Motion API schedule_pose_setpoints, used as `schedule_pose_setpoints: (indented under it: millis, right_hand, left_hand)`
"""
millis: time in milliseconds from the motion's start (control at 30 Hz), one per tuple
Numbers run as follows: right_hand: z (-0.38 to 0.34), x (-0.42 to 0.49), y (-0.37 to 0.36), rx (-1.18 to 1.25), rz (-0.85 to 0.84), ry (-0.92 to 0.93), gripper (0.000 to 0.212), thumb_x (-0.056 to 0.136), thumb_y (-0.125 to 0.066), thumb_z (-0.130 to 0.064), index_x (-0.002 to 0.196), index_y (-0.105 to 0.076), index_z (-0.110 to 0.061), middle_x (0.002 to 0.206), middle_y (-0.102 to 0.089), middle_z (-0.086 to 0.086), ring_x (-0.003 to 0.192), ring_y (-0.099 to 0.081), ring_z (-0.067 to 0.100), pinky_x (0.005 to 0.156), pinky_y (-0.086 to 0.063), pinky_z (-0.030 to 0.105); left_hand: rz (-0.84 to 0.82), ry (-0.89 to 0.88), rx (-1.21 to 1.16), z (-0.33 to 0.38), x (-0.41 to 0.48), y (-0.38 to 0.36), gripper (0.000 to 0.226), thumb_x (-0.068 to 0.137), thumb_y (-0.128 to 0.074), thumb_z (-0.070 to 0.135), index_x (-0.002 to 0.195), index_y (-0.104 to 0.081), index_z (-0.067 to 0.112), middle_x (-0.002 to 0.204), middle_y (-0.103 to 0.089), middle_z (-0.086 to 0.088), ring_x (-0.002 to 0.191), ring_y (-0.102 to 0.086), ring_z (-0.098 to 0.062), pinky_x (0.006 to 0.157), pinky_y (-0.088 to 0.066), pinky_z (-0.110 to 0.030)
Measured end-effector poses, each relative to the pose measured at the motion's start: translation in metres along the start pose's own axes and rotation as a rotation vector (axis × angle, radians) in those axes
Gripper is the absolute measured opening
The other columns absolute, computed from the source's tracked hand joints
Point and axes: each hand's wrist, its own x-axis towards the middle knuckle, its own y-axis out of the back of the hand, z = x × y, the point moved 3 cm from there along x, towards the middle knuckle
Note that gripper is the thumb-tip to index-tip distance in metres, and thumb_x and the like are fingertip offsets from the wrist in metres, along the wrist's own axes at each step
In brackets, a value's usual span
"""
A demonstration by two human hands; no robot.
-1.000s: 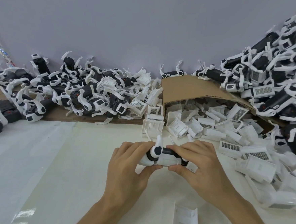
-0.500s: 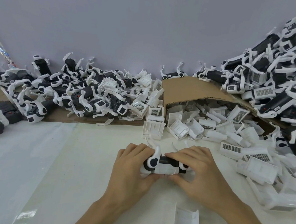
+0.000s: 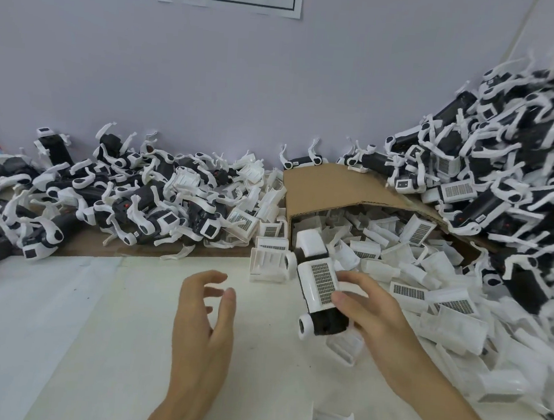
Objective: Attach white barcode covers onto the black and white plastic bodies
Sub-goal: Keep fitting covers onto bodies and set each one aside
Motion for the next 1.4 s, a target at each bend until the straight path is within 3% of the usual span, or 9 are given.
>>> schedule_pose_setpoints:
  millis: [267,367,467,567,700,833,967,1100,1400]
  right_hand:
    - [-0.039,0.025,0.030,0.310,0.093,-0.295,0.031,0.078,-0.072,-0.022,0.105,-0.077,-0.008,0.103,-0.073,0.014,0.090,-0.063,0.021,0.073,-0.054,0.030]
    - [-0.134,0.062,0.075,0.263,0.282,-0.133,0.036,0.088,-0.067,-0.015,0.123,-0.062,-0.020,0.110,-0.072,0.004,0.093,-0.070,0.016,0.092,-0.054,0.031]
    - [-0.230,0.096,0.134,0.414,0.579,0.161,0.045,0.106,-0.033,-0.046,0.132,-0.056,-0.018,0.111,-0.072,0.002,0.093,-0.070,0.012,0.093,-0.047,0.029]
    - [-0.253,0.100,0.157,-0.014,0.904,0.259,0.047,0.107,-0.028,-0.039,0.138,-0.051,-0.013,0.131,-0.060,0.007,0.116,-0.055,0.019,0.093,-0.045,0.030]
    - [-0.150,0.074,0.097,-0.399,0.579,0.207,0.007,0.102,-0.052,-0.030,0.100,-0.057,-0.034,0.101,-0.057,-0.011,0.099,-0.056,0.016,0.080,-0.043,0.029]
    - [-0.019,0.022,0.016,-0.631,0.140,0.153,0.035,0.094,-0.065,-0.038,0.123,-0.051,-0.052,0.137,-0.044,-0.032,0.123,-0.046,-0.008,0.094,-0.037,0.012]
    - [0.040,0.012,-0.003,-1.156,0.038,0.084,0.073,0.089,-0.054,-0.060,0.153,-0.022,-0.043,0.163,-0.003,-0.020,0.149,-0.019,0.004,0.119,-0.014,0.031]
    - [0.038,0.009,0.002,-1.026,0.072,0.080,0.042,0.090,-0.065,-0.042,0.129,-0.048,-0.042,0.142,-0.040,-0.021,0.081,-0.059,-0.011,0.102,-0.034,0.022]
    - [0.018,-0.003,0.005,-0.416,0.282,0.190,0.029,0.079,-0.047,-0.033,0.100,-0.067,-0.035,0.098,-0.066,-0.019,0.085,-0.066,0.007,0.070,-0.048,0.021]
  left_hand:
    - [-0.015,-0.013,-0.023,0.001,0.002,-0.002,0.021,0.097,-0.057,0.013,0.099,-0.055,0.034,0.110,-0.056,0.021,0.098,-0.057,0.002,0.076,-0.042,-0.026]
    - [-0.004,-0.024,-0.026,0.001,0.005,-0.003,0.024,0.096,-0.059,0.008,0.096,-0.056,0.032,0.110,-0.057,0.014,0.094,-0.058,0.003,0.072,-0.042,-0.024]
    - [-0.024,0.007,-0.053,-0.002,0.006,-0.006,0.021,0.098,-0.056,0.009,0.095,-0.058,0.030,0.110,-0.057,0.009,0.091,-0.061,-0.004,0.070,-0.043,-0.014]
    - [-0.042,0.023,-0.076,-0.004,0.011,-0.007,0.013,0.101,-0.056,0.016,0.094,-0.059,0.027,0.110,-0.057,0.002,0.091,-0.063,-0.018,0.071,-0.044,-0.018]
    - [-0.054,0.070,-0.073,-0.009,0.013,-0.009,0.021,0.099,-0.054,0.006,0.092,-0.059,0.025,0.111,-0.058,-0.007,0.089,-0.063,-0.023,0.070,-0.043,-0.022]
    - [-0.034,0.141,-0.119,-0.015,0.013,-0.007,0.015,0.099,-0.055,0.007,0.102,-0.058,0.022,0.117,-0.057,-0.008,0.093,-0.063,-0.027,0.072,-0.043,-0.030]
    - [-0.029,0.204,-0.200,-0.019,0.014,-0.002,0.027,0.098,-0.058,0.007,0.121,-0.052,0.021,0.124,-0.055,-0.005,0.089,-0.068,-0.028,0.074,-0.046,-0.038]
    - [0.002,0.258,-0.301,-0.028,0.027,0.014,0.046,0.097,-0.061,0.010,0.135,-0.042,0.028,0.131,-0.048,-0.001,0.088,-0.071,-0.028,0.074,-0.052,-0.039]
    - [0.090,0.500,-0.713,-0.055,0.058,0.051,0.055,0.099,-0.058,0.018,0.148,-0.034,0.027,0.139,-0.051,-0.008,0.094,-0.075,-0.032,0.088,-0.051,-0.042]
